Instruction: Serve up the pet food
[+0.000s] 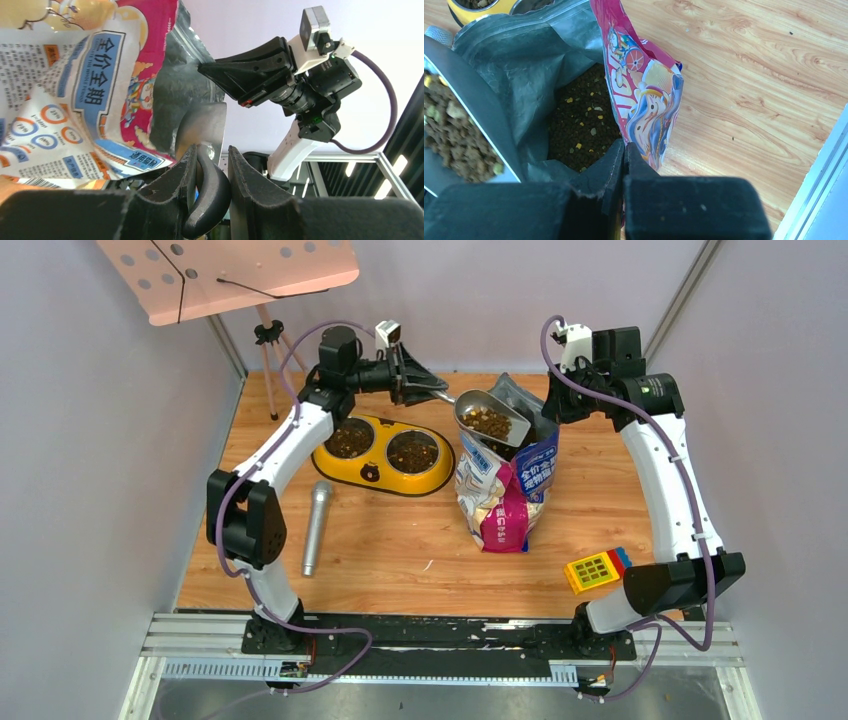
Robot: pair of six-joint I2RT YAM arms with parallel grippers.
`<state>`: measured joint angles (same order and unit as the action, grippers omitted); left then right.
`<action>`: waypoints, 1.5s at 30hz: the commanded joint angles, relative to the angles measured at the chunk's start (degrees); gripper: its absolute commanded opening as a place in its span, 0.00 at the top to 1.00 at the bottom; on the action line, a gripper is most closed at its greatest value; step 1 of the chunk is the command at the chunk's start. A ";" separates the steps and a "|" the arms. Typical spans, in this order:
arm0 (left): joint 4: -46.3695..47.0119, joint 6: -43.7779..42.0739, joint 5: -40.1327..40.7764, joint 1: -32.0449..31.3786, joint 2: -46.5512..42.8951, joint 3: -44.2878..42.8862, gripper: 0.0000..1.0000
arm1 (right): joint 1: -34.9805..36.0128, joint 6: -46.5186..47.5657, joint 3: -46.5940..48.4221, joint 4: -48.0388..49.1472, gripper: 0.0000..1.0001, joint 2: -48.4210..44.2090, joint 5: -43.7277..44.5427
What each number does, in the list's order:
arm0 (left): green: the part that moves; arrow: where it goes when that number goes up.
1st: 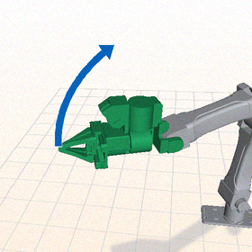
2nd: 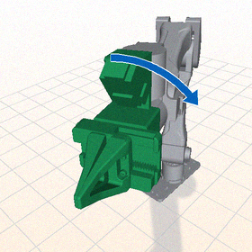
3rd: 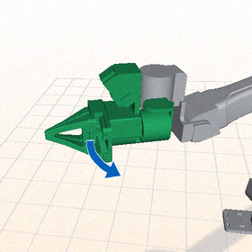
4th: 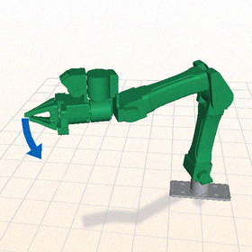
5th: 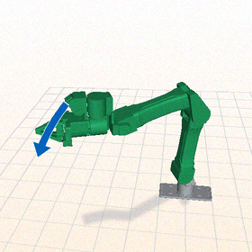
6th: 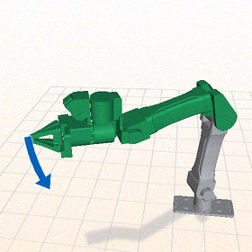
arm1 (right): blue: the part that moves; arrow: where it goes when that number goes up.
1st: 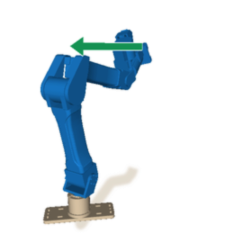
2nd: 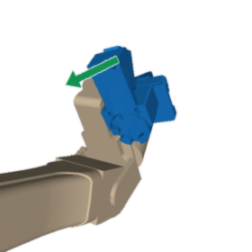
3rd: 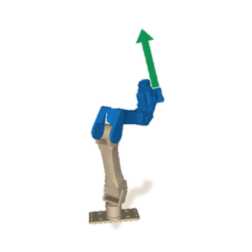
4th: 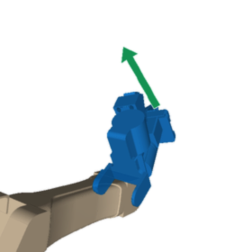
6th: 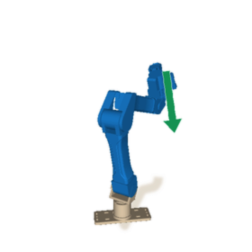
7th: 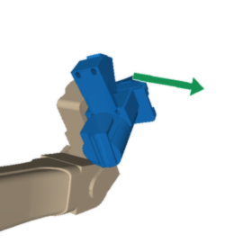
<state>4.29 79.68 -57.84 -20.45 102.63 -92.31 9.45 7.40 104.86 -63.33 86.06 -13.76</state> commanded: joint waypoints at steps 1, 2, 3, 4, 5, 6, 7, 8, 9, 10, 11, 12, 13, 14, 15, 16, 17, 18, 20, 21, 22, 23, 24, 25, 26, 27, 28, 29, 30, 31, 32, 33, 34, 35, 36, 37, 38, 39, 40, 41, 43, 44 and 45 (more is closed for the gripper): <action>3.70 0.55 -3.26 4.54 -6.24 2.16 1.00 | 0.00 0.34 1.80 3.93 1.00 -1.76 0.36; 3.92 0.83 -3.25 4.34 -6.40 2.59 1.00 | -0.01 0.38 1.50 4.00 1.00 -1.92 0.38; 4.29 1.00 -2.89 4.13 -6.55 3.08 1.00 | -0.02 0.50 1.33 4.00 1.00 -2.02 0.40; 4.52 1.44 -2.67 3.32 -6.30 3.14 1.00 | -0.02 0.51 1.30 4.00 1.00 -1.97 0.36; 4.96 1.62 -2.44 2.74 -6.04 2.85 1.00 | -0.05 0.51 1.41 4.07 1.00 -1.91 0.33; 4.95 1.64 -2.44 1.54 -5.29 2.49 1.00 | 0.01 0.47 1.65 4.08 1.00 -1.68 0.14; 4.78 1.59 -2.49 0.93 -4.92 1.59 1.00 | 0.01 0.32 1.93 4.06 1.00 -1.50 0.00; 4.68 1.44 -2.60 -0.08 -4.26 1.12 1.00 | -0.03 0.19 2.33 3.94 1.00 -1.21 -0.11; 4.43 1.26 -2.79 -0.41 -4.05 0.26 1.00 | -0.05 0.12 2.75 3.97 1.00 -1.00 -0.13; 4.42 1.07 -2.89 -0.52 -3.87 -0.08 1.00 | -0.03 0.16 3.13 3.85 1.00 -0.91 -0.14; 4.52 1.04 -3.13 -0.36 -3.94 -0.46 1.00 | -0.04 0.16 3.30 3.87 1.00 -0.81 -0.02; 4.59 0.97 -3.23 0.39 -4.22 -0.48 1.00 | 0.02 0.28 3.41 3.83 1.00 -0.92 0.15; 5.02 1.03 -3.21 0.84 -4.38 -0.34 1.00 | 0.01 0.37 3.30 3.84 1.00 -1.05 0.28; 5.51 1.52 -2.96 1.61 -4.17 -0.33 1.00 | 0.04 0.48 3.07 3.86 1.00 -1.27 0.24; 6.07 1.66 -2.25 1.67 -3.70 -1.12 1.00 | 0.03 0.57 2.72 3.95 1.00 -1.39 0.23; 5.81 1.56 -2.13 1.16 -2.00 -2.08 1.00 | -0.04 0.60 2.31 3.92 1.00 -1.47 0.18; 5.28 0.84 -2.48 0.70 -1.08 -4.37 1.00 | 0.02 0.56 2.14 3.85 1.00 -1.37 -0.14; 4.58 0.30 -2.64 0.06 0.48 -5.42 1.00 | 0.03 0.52 2.15 3.79 1.00 -1.16 -0.37; 2.97 -0.46 -2.76 -0.14 1.41 -7.24 1.00 | 0.00 0.38 2.70 3.70 1.00 -0.87 -0.57; 2.85 -0.55 -2.83 -0.04 1.42 -7.21 1.00 | -0.04 0.34 3.10 3.68 1.00 -0.69 -0.49; 2.79 -0.61 -2.90 0.10 1.19 -6.90 1.00 | -0.04 0.34 3.34 3.67 1.00 -0.56 -0.51; 2.76 -0.94 -3.13 0.31 1.09 -6.73 1.00 | 0.00 0.38 3.53 3.73 1.00 -0.60 -0.49; 2.52 -1.15 -3.28 0.45 0.95 -6.65 1.00 | -0.03 0.42 3.64 3.71 1.00 -0.56 -0.40; 2.23 -1.38 -3.26 0.84 0.85 -6.65 1.00 | -0.02 0.50 3.68 3.69 1.00 -0.55 -0.39; 1.95 -1.42 -3.02 1.02 0.79 -6.76 1.00 | 0.01 0.63 3.62 3.66 1.00 -0.62 -0.44; 1.95 -1.47 -2.82 1.55 0.64 -6.79 1.00 | 0.02 0.72 3.66 3.65 1.00 -0.59 -0.44; 2.25 -1.33 -2.45 1.86 0.46 -6.78 1.00 | -0.01 0.81 3.68 3.66 1.00 -0.51 -0.51; 2.54 -1.01 -2.23 2.64 -0.08 -6.63 1.00 | 0.00 0.86 3.69 3.68 1.00 -0.39 -0.53; 3.08 -0.79 -1.52 3.11 -0.47 -6.10 1.00 | 0.01 0.86 3.76 3.66 1.00 -0.21 -0.55; 3.28 -0.41 -1.28 4.11 -1.28 -5.76 1.00 | -0.02 0.72 3.84 3.70 1.00 -0.04 -0.63; 3.27 -0.32 -1.21 4.59 -1.64 -5.13 1.00 | 0.01 0.55 3.94 3.70 1.00 0.05 -0.84; 3.22 -0.25 -1.26 5.63 -2.35 -4.79 1.00 | -0.03 0.45 4.03 3.78 1.00 0.14 -1.10; 3.06 -0.19 -1.21 6.09 -2.78 -3.88 1.00 | 0.00 0.31 4.04 3.79 1.00 0.25 -1.25; 2.94 -0.08 -1.17 7.10 -3.49 -3.33 1.00 | 0.01 0.26 4.08 3.75 1.00 0.36 -1.34; 2.85 0.05 -1.14 8.12 -3.88 -2.33 1.00 | 0.01 0.17 4.09 3.80 1.00 0.35 -1.38; 2.88 0.18 -1.09 8.57 -4.60 -1.72 1.00 | 0.00 0.18 4.11 3.83 1.00 0.44 -1.37; 2.89 0.45 -1.03 9.50 -5.01 -0.56 1.00 | -0.01 0.16 4.12 3.95 1.00 0.42 -1.48; 3.11 0.55 -0.95 9.97 -5.76 0.08 1.00 | -0.02 0.24 4.13 3.92 1.00 0.44 -1.45; 3.10 0.65 -0.89 10.86 -6.12 1.27 1.00 | 0.02 0.20 4.15 3.92 1.00 0.45 -1.51; 3.09 0.65 -0.88 11.30 -6.83 2.36 1.00 | -0.04 0.17 4.13 3.94 1.00 0.50 -1.59; 3.30 0.80 -0.76 12.48 -7.81 3.96 1.00 | 0.01 0.09 4.13 3.94 1.00 0.56 -1.62; 3.46 0.97 -0.60 13.27 -8.46 4.50 1.00 | -0.01 0.03 4.13 3.93 1.00 0.54 -1.64; 3.73 1.08 -0.47 13.65 -8.74 5.61 1.00 | -0.02 -0.05 4.05 3.94 1.00 0.55 -1.62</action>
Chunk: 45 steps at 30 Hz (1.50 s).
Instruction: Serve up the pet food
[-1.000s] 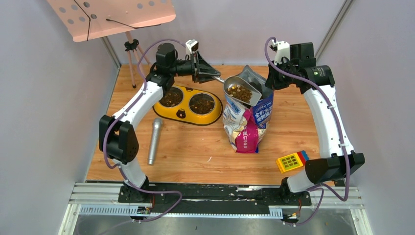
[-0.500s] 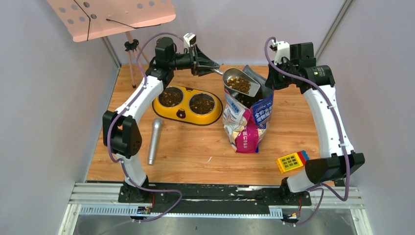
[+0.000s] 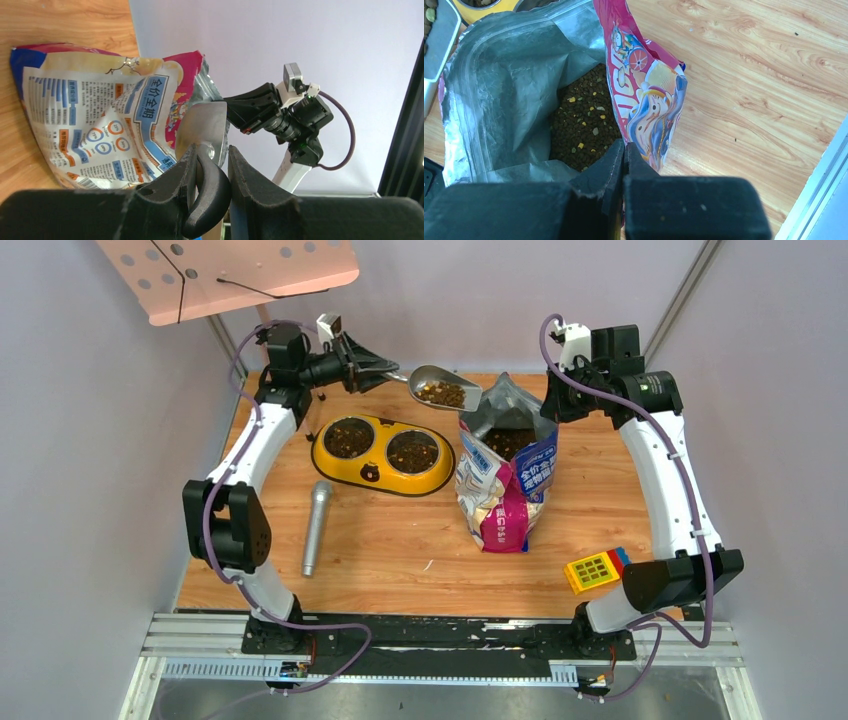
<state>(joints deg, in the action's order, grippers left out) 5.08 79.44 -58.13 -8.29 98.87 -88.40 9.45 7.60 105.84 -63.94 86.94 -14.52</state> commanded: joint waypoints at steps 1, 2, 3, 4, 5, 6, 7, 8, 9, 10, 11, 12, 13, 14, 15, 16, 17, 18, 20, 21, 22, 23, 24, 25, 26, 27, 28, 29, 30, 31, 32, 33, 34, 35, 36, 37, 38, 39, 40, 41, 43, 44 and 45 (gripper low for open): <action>3.02 1.46 0.13 2.35 -5.63 2.24 1.00 | -0.02 -0.34 2.98 4.54 1.00 -0.43 -0.90; 3.29 1.53 0.21 2.78 -5.93 3.34 1.00 | 0.01 -0.38 2.85 4.54 1.00 -0.57 -0.86; 3.41 1.58 0.36 3.69 -6.60 3.95 1.00 | 0.04 -0.45 2.75 4.58 1.00 -0.62 -0.88; 3.48 1.59 0.56 4.10 -6.99 5.08 1.00 | -0.01 -0.47 2.64 4.67 1.00 -0.75 -0.91; 3.46 1.55 0.73 4.96 -7.65 5.74 1.00 | 0.02 -0.55 2.50 4.68 1.00 -0.84 -0.90; 3.45 1.49 1.09 5.40 -8.00 7.11 1.00 | -0.04 -0.63 2.38 4.68 1.00 -0.93 -0.93; 3.45 1.33 1.22 6.30 -8.70 7.85 1.00 | -0.05 -0.71 2.28 4.68 1.00 -1.03 -0.87; 3.38 1.33 1.58 6.72 -9.05 9.60 1.00 | -0.03 -0.74 2.14 4.75 1.00 -1.12 -0.86; 3.41 1.38 1.73 7.48 -9.79 10.59 1.00 | 0.02 -0.82 1.95 4.80 1.00 -1.29 -0.86; 3.61 1.40 1.95 7.76 -10.17 12.70 1.00 | 0.04 -0.83 1.73 4.80 1.00 -1.47 -0.86; 3.70 1.20 2.09 7.96 -10.91 13.81 1.00 | -0.01 -0.83 1.61 4.79 1.00 -1.58 -0.86; 3.86 1.04 2.41 8.96 -11.25 16.10 1.00 | 0.00 -0.83 1.49 4.88 1.00 -1.70 -0.86; 3.92 0.82 2.59 10.13 -11.97 17.27 1.00 | 0.01 -0.83 1.40 4.91 1.00 -1.79 -0.86; 4.07 0.73 3.00 10.58 -12.35 19.31 1.00 | -0.04 -0.83 1.31 4.91 1.00 -1.88 -0.86; 4.19 0.50 3.27 11.41 -12.99 20.41 1.00 | 0.01 -0.83 1.22 4.99 1.00 -2.00 -0.97; 4.18 0.22 3.63 12.15 -13.26 22.25 1.00 | -0.01 -0.87 1.09 5.07 1.00 -2.03 -0.99; 4.12 0.12 3.83 12.42 -13.79 23.07 1.00 | 0.02 -0.91 0.93 5.13 1.00 -2.19 -1.03; 3.35 -0.11 4.15 13.04 -14.05 24.61 1.00 | -0.02 -0.99 0.75 5.21 1.00 -2.35 -1.12; 1.53 -1.09 5.23 13.47 -15.15 26.63 1.00 | -0.05 -1.08 0.16 5.41 1.00 -2.67 -1.18; 0.15 -1.59 5.66 13.56 -16.00 27.19 1.00 | 0.01 -1.05 -0.27 5.52 1.00 -2.81 -1.22; -0.62 -2.76 6.78 13.70 -16.48 28.34 1.00 | 0.01 -1.09 -0.53 5.60 1.00 -2.97 -1.23; -1.94 -3.31 7.36 13.77 -17.23 28.88 1.00 | -0.03 -1.09 -0.74 5.63 1.00 -3.14 -1.21; -2.33 -4.71 8.39 13.97 -17.58 29.84 1.00 | -0.01 -1.09 -0.93 5.65 1.00 -3.29 -1.21; -2.94 -5.64 8.96 13.99 -18.23 30.25 1.00 | -0.02 -1.16 -0.94 5.70 1.00 -3.41 -1.33; -3.09 -7.73 10.00 14.07 -18.52 30.88 1.00 | -0.05 -1.24 -0.98 5.75 1.00 -3.56 -1.30; -3.09 -8.43 10.55 14.08 -18.91 31.50 1.00 | 0.00 -1.33 -0.99 5.69 1.00 -3.67 -1.30; -3.12 -9.30 11.47 14.11 -18.98 31.74 1.00 | -0.03 -1.35 -1.07 5.71 1.00 -3.82 -1.30; -2.81 -9.65 11.82 14.10 -18.85 32.14 1.00 | 0.03 -1.38 -1.15 5.73 1.00 -3.98 -1.31; -2.63 -10.34 12.36 14.14 -18.20 32.27 1.00 | -0.03 -1.36 -1.28 5.72 1.00 -4.13 -1.30; -2.29 -10.87 12.66 14.12 -17.88 32.49 1.00 | -0.01 -1.36 -1.40 5.71 1.00 -4.28 -1.24; -2.02 -11.98 13.41 14.10 -17.10 32.63 1.00 | 0.03 -1.29 -1.55 5.70 1.00 -4.44 -1.17; -0.93 -12.57 14.23 14.10 -16.72 33.04 1.00 | -0.01 -1.19 -1.66 5.73 1.00 -4.59 -1.06; 0.20 -14.69 14.47 14.10 -15.75 33.30 1.00 | -0.02 -1.14 -1.81 5.74 1.00 -4.76 -1.04; 1.60 -16.04 15.22 14.14 -15.21 33.45 1.00 | -0.05 -1.10 -1.90 5.80 1.00 -4.88 -0.97; 1.56 -18.76 15.85 14.11 -14.30 33.37 1.00 | 0.01 -1.08 -1.99 5.82 1.00 -4.96 -0.99; 1.54 -20.92 17.17 14.14 -13.87 33.25 1.00 | 0.03 -1.01 -2.10 5.79 1.00 -5.08 -0.87; 1.61 -21.79 17.61 14.12 -13.20 33.14 1.00 | -0.01 -0.94 -2.17 5.87 1.00 -5.19 -0.86; 1.56 -23.37 18.05 14.10 -12.79 32.79 1.00 | -0.01 -0.87 -2.34 5.89 1.00 -5.31 -0.86; 1.39 -23.89 18.23 14.10 -12.00 32.56 1.00 | -0.04 -0.79 -2.51 5.85 1.00 -5.43 -0.80; 1.41 -24.35 18.42 14.12 -11.67 32.23 1.00 | 0.03 -0.75 -2.71 5.97 1.00 -5.58 -0.75; 1.20 -25.32 18.76 14.03 -10.75 31.66 1.00 | 0.02 -0.70 -3.11 6.06 1.00 -5.71 -0.76; 0.07 -25.88 18.97 13.98 -10.20 30.88 1.00 | -0.01 -0.73 -3.24 6.05 1.00 -5.72 -0.81; -0.66 -27.18 19.75 13.93 -9.73 30.51 1.00 | 0.00 -0.74 -3.35 6.10 1.00 -5.70 -0.90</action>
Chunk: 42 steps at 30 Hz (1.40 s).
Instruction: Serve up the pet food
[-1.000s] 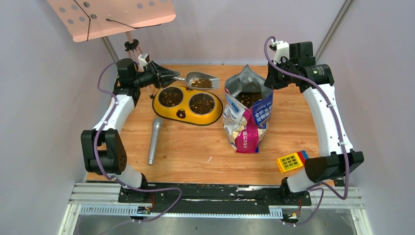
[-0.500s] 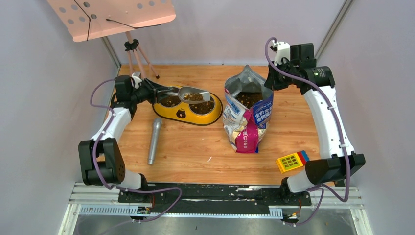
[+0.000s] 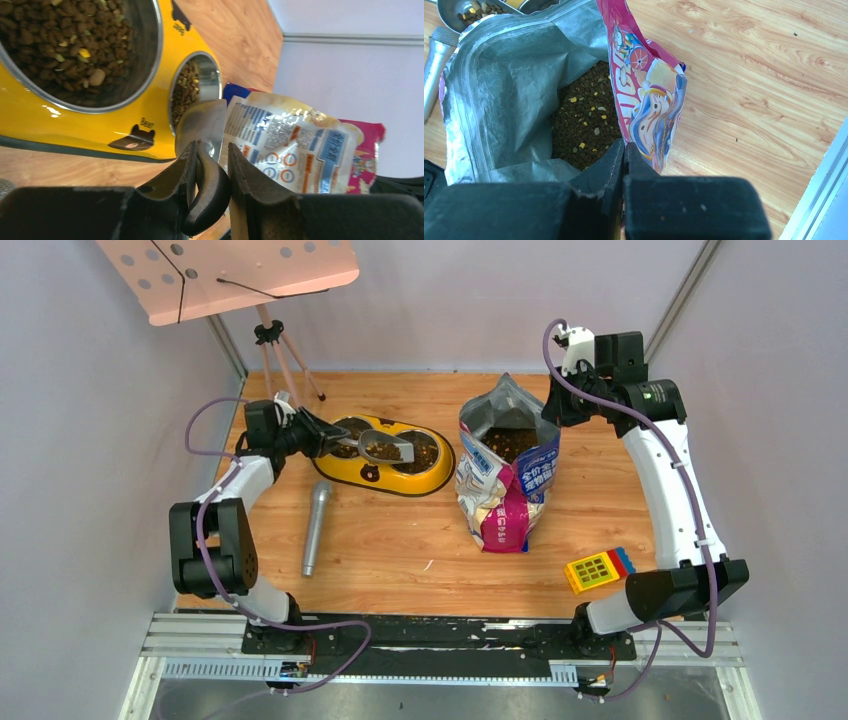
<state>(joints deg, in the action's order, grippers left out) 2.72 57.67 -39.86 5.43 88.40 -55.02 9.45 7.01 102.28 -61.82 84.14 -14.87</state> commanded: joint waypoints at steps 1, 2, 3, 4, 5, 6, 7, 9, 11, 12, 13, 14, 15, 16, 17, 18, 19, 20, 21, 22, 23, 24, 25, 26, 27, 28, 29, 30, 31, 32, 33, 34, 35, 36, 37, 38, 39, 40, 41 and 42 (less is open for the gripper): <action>0.58 -5.92 1.86 0.16 0.95 -3.55 1.00 | -0.04 -0.22 0.20 4.08 1.00 -2.91 -0.58; 0.07 -6.94 2.78 0.07 1.42 -3.84 1.00 | 0.01 -0.23 0.20 4.18 1.00 -2.83 -0.64; -1.08 -7.43 3.35 0.05 1.64 -4.56 1.00 | -0.01 -0.24 0.28 4.22 1.00 -2.76 -0.67; -1.55 -8.82 4.23 -0.15 2.09 -4.87 1.00 | -0.03 -0.24 0.35 4.23 1.00 -2.68 -0.72; -2.16 -9.34 4.73 -0.29 2.33 -5.65 1.00 | 0.01 -0.28 0.42 4.18 1.00 -2.59 -0.69; -2.31 -10.72 5.65 -0.72 2.77 -6.16 1.00 | -0.03 -0.32 0.48 4.18 1.00 -2.52 -0.75; -4.02 -11.69 6.54 -1.20 3.02 -7.21 1.00 | 0.00 -0.26 0.47 4.19 1.00 -2.48 -0.78; -5.03 -15.62 8.06 -2.02 3.73 -8.44 1.00 | 0.04 -0.24 0.46 4.17 1.00 -2.47 -0.71; -5.27 -17.32 9.36 -2.82 4.43 -9.35 1.00 | -0.04 -0.24 0.31 4.23 1.00 -2.55 -0.68; -5.42 -17.76 9.58 -3.11 4.99 -9.64 1.00 | -0.04 -0.24 0.25 4.22 1.00 -2.57 -0.68; -5.65 -18.73 10.01 -3.71 5.23 -10.53 1.00 | -0.03 -0.19 0.21 4.22 1.00 -2.64 -0.69; -6.53 -19.39 10.25 -4.09 5.87 -10.98 1.00 | 0.03 -0.16 0.20 4.22 1.00 -2.65 -0.61; -7.09 -20.83 11.05 -4.66 6.19 -12.10 1.00 | 0.03 -0.11 0.20 4.22 1.00 -2.74 -0.53; -8.01 -21.54 11.48 -4.78 6.75 -13.15 1.00 | -0.04 -0.07 0.16 4.24 1.00 -2.75 -0.36; -8.27 -22.53 12.00 -5.77 7.30 -13.56 1.00 | 0.00 -0.06 0.12 4.22 1.00 -2.83 -0.26; -8.68 -22.83 12.17 -6.35 7.57 -14.33 1.00 | -0.01 -0.06 0.00 4.23 1.00 -2.90 -0.27; -8.91 -23.30 12.72 -7.07 8.10 -14.68 1.00 | -0.03 -0.06 -0.10 4.20 1.00 -2.99 -0.29; -9.43 -23.52 13.10 -7.35 8.32 -15.27 1.00 | 0.01 -0.08 -0.17 4.19 1.00 -3.05 -0.26; -9.64 -24.19 13.79 -8.00 8.71 -15.50 1.00 | 0.02 -0.06 -0.30 4.24 1.00 -3.17 -0.08; -10.01 -24.54 14.08 -8.34 8.89 -15.98 1.00 | 0.04 -0.02 -0.37 4.23 1.00 -3.26 0.03; -10.19 -25.13 14.49 -8.97 9.24 -16.16 1.00 | -0.03 0.02 -0.45 4.24 1.00 -3.34 0.22; -10.48 -25.32 14.65 -9.27 9.47 -16.56 1.00 | -0.01 0.09 -0.50 4.20 1.00 -3.44 0.28; -10.55 -25.54 14.75 -9.86 9.92 -16.76 1.00 | 0.03 0.26 -0.55 4.24 1.00 -3.56 0.36; -10.63 -25.57 14.82 -10.43 10.11 -17.13 1.00 | -0.02 0.36 -0.54 4.24 1.00 -3.62 0.39; -10.68 -25.61 14.81 -10.65 10.54 -17.31 1.00 | -0.03 0.38 -0.61 4.20 1.00 -3.63 0.52; -10.60 -25.60 14.77 -11.11 10.82 -17.66 1.00 | 0.01 0.45 -0.67 4.18 1.00 -3.71 0.53; -10.66 -25.64 14.66 -11.30 11.29 -17.92 1.00 | -0.01 0.51 -0.68 4.20 1.00 -3.69 0.62; -10.64 -25.54 14.53 -11.73 11.54 -18.43 1.00 | 0.00 0.55 -0.66 4.25 1.00 -3.72 0.57; -10.68 -25.47 14.45 -11.88 11.95 -18.66 1.00 | 0.02 0.55 -0.68 4.22 1.00 -3.60 0.59; -10.75 -25.47 14.39 -12.27 12.18 -19.23 1.00 | 0.02 0.55 -0.60 4.18 1.00 -3.63 0.61; -10.82 -25.49 14.38 -12.41 12.59 -19.46 1.00 | 0.04 0.55 -0.59 4.21 1.00 -3.54 0.58; -10.86 -25.50 14.37 -12.69 12.77 -20.00 1.00 | -0.03 0.55 -0.59 4.25 1.00 -3.52 0.61; -11.06 -25.59 14.46 -12.80 13.11 -20.24 1.00 | 0.00 0.62 -0.59 4.30 1.00 -3.54 0.62; -11.20 -25.79 14.70 -13.01 13.20 -20.77 1.00 | -0.04 0.64 -0.57 4.34 1.00 -3.54 0.67; -11.70 -26.00 14.93 -13.09 13.51 -20.97 1.00 | -0.05 0.72 -0.59 4.28 1.00 -3.48 0.71; -12.09 -26.57 15.58 -13.19 13.62 -21.61 1.00 | -0.05 0.77 -0.59 4.28 1.00 -3.46 0.72; -13.13 -26.87 16.16 -13.22 13.70 -22.01 1.00 | 0.01 0.81 -0.59 4.33 1.00 -3.43 0.72; -13.94 -27.87 17.78 -13.33 13.67 -22.83 1.00 | 0.00 0.88 -0.59 4.38 1.00 -3.44 0.71; -15.41 -28.40 18.67 -13.33 13.60 -23.32 1.00 | -0.02 0.90 -0.55 4.36 1.00 -3.41 0.72; -16.14 -29.65 20.30 -13.34 13.39 -24.24 1.00 | -0.01 0.98 -0.51 4.35 1.00 -3.35 0.72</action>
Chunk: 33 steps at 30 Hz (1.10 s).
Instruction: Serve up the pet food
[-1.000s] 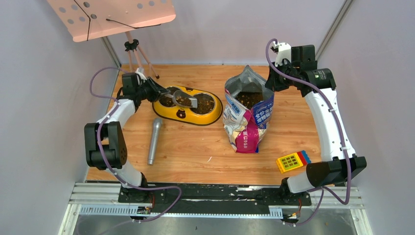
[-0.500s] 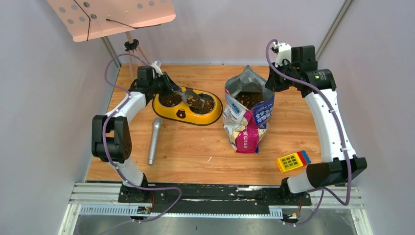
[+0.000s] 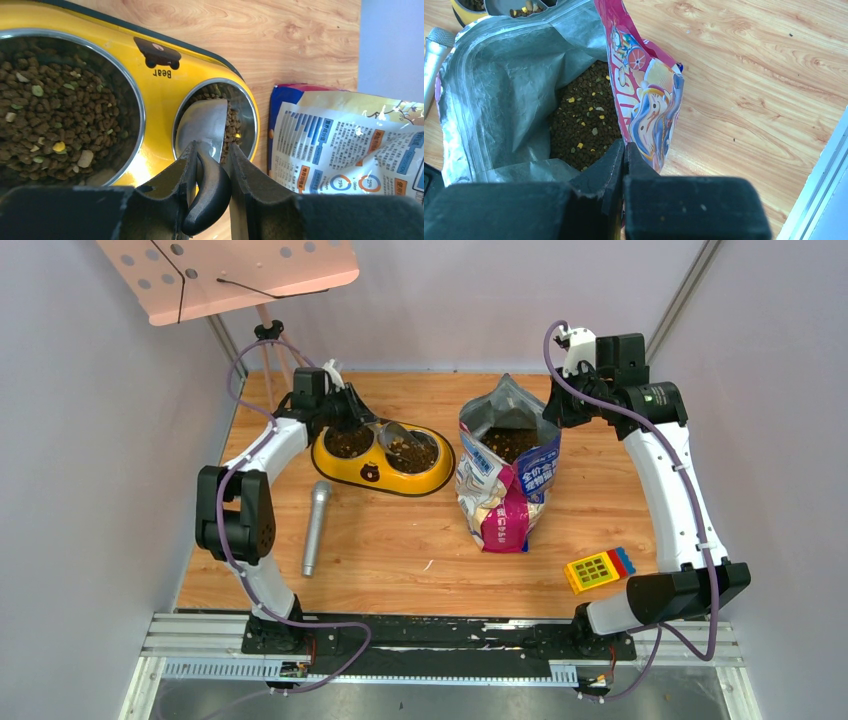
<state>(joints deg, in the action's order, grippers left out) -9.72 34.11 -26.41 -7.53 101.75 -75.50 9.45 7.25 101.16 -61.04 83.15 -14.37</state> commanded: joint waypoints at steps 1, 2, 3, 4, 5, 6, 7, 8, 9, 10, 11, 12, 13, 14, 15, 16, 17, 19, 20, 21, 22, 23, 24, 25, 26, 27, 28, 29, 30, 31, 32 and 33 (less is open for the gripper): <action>-5.11 -6.70 7.67 -0.38 -0.15 -4.54 1.00 | 0.03 0.83 0.61 3.60 1.00 -2.35 0.19; -5.83 -7.72 9.80 -0.38 -0.59 -4.86 1.00 | -0.01 0.84 0.54 3.58 1.00 -2.31 0.22; -7.00 -8.08 10.72 -0.38 -0.81 -5.15 1.00 | -0.01 0.84 0.53 3.61 1.00 -2.23 0.11; -7.39 -8.84 11.94 -0.40 -1.31 -5.46 1.00 | 0.00 0.84 0.56 3.62 1.00 -2.19 0.09; -7.90 -9.21 12.28 -0.43 -1.61 -5.56 1.00 | 0.00 0.84 0.54 3.68 1.00 -2.11 0.05; -8.19 -9.76 12.64 -0.41 -1.99 -5.54 1.00 | 0.03 0.84 0.59 3.66 1.00 -2.04 -0.09; -8.63 -9.85 12.72 -0.39 -2.21 -5.62 1.00 | 0.04 0.84 0.65 3.67 1.00 -1.87 -0.05; -8.86 -10.09 12.57 -0.38 -2.54 -5.62 1.00 | 0.04 0.84 0.78 3.72 1.00 -1.75 -0.19; -9.10 -10.15 12.51 -0.38 -2.71 -5.55 1.00 | -0.03 0.84 1.04 3.66 1.00 -1.64 -0.23; -9.23 -10.34 12.52 -0.42 -3.06 -5.50 1.00 | -0.01 0.84 1.17 3.65 1.00 -1.53 -0.22; -9.65 -10.59 12.61 -0.46 -3.23 -5.54 1.00 | 0.03 0.84 1.31 3.68 1.00 -1.42 -0.22; -9.81 -10.75 12.81 -0.46 -3.58 -5.54 1.00 | -0.02 0.85 1.36 3.72 1.00 -1.32 -0.30; -10.00 -11.19 12.93 -0.47 -3.76 -5.53 1.00 | -0.01 0.91 1.40 3.73 1.00 -1.24 -0.38; -10.07 -11.45 13.13 -0.47 -4.22 -5.58 1.00 | -0.01 0.85 1.40 3.71 1.00 -1.17 -0.47; -10.20 -12.01 13.31 -0.47 -4.43 -5.72 1.00 | -0.03 0.84 1.40 3.67 1.00 -1.22 -0.43; -10.26 -12.29 13.62 -0.47 -4.87 -5.76 1.00 | -0.05 0.84 1.43 3.70 1.00 -1.24 -0.48; -10.33 -12.83 13.97 -0.47 -5.06 -5.89 1.00 | -0.05 0.84 1.34 3.72 1.00 -1.30 -0.48; -10.50 -13.47 14.41 -0.47 -5.59 -6.10 1.00 | -0.04 0.80 1.32 3.65 1.00 -1.37 -0.61; -10.68 -13.60 14.48 -0.47 -5.64 -6.21 1.00 | -0.05 0.84 1.34 3.71 1.00 -1.38 -0.55; -10.76 -13.73 14.60 -0.47 -5.68 -6.40 1.00 | -0.04 0.84 1.40 3.73 1.00 -1.46 -0.51; -10.89 -13.77 14.62 -0.47 -5.68 -6.63 1.00 | 0.03 0.84 1.40 3.66 1.00 -1.50 -0.49; -10.96 -13.80 14.70 -0.47 -5.69 -6.74 1.00 | 0.02 0.82 1.40 3.67 1.00 -1.50 -0.55; -11.10 -13.80 14.71 -0.58 -5.65 -6.95 1.00 | 0.00 0.88 1.33 3.68 1.00 -1.58 -0.53; -11.19 -14.00 15.27 -0.66 -5.50 -7.16 1.00 | -0.03 0.97 1.32 3.69 1.00 -1.66 -0.46; -11.51 -14.49 15.66 -1.00 -5.47 -7.48 1.00 | -0.05 1.01 1.36 3.73 1.00 -1.67 -0.35; -11.58 -14.81 16.19 -1.22 -5.33 -7.69 1.00 | -0.05 1.08 1.32 3.73 1.00 -1.76 -0.25; -11.71 -15.29 16.38 -1.71 -5.29 -8.00 1.00 | 0.01 1.10 1.32 3.69 1.00 -1.77 -0.23; -11.84 -15.42 16.52 -1.97 -5.19 -8.13 1.00 | -0.04 1.08 1.32 3.71 1.00 -1.77 -0.28; -11.87 -15.68 16.63 -2.43 -5.13 -8.51 1.00 | -0.04 1.10 1.36 3.70 1.00 -1.77 -0.25; -12.01 -15.84 16.83 -2.72 -5.02 -8.73 1.00 | -0.03 1.13 1.40 3.69 1.00 -1.77 -0.26; -12.13 -16.34 17.23 -3.36 -5.01 -9.23 1.00 | 0.01 1.18 1.48 3.70 1.00 -1.69 -0.28; -12.34 -16.61 17.51 -3.67 -5.10 -9.45 1.00 | 0.04 1.19 1.58 3.67 1.00 -1.64 -0.25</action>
<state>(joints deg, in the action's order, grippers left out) -20.08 23.31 -15.27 -10.35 98.24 -82.28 9.45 7.66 101.16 -61.01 83.18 -14.41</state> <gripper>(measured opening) 0.318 0.014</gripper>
